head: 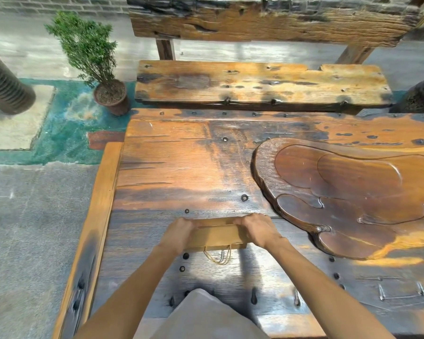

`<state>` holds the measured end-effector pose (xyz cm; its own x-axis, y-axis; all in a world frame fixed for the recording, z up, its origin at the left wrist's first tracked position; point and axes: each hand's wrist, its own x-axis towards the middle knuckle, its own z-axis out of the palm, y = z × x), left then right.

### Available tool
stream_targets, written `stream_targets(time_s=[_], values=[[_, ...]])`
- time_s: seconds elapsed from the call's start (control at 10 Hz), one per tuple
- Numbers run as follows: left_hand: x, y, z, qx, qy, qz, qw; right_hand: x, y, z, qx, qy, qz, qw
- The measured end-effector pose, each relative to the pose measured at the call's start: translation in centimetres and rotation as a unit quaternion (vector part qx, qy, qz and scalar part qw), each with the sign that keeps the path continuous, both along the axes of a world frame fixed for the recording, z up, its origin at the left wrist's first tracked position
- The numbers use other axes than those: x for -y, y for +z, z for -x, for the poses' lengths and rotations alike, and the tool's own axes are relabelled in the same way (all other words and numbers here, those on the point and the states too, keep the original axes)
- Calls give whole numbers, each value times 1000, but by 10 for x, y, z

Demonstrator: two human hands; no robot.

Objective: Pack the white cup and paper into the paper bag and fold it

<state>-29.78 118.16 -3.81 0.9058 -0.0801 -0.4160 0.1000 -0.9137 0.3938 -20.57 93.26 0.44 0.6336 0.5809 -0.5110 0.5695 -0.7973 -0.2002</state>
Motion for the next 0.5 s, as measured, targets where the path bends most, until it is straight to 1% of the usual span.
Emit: stream_targets(time_s=[0.1,0.2,0.3,0.4,0.5], values=[[-1,-4,2,14,12,20,1000,3,-5,3,9,-10,-6,1000],[-4,3,2,-21,55,46,997,6,-2,2,1,-42,11,999],[-13,19,4,-24,111,98,989,15,-8,0,8,-87,11,996],[-15,25,9,5,116,106,988,18,-5,7,-4,-105,-15,994],[-17,28,19,57,129,89,986,22,1,19,29,-134,-60,989]])
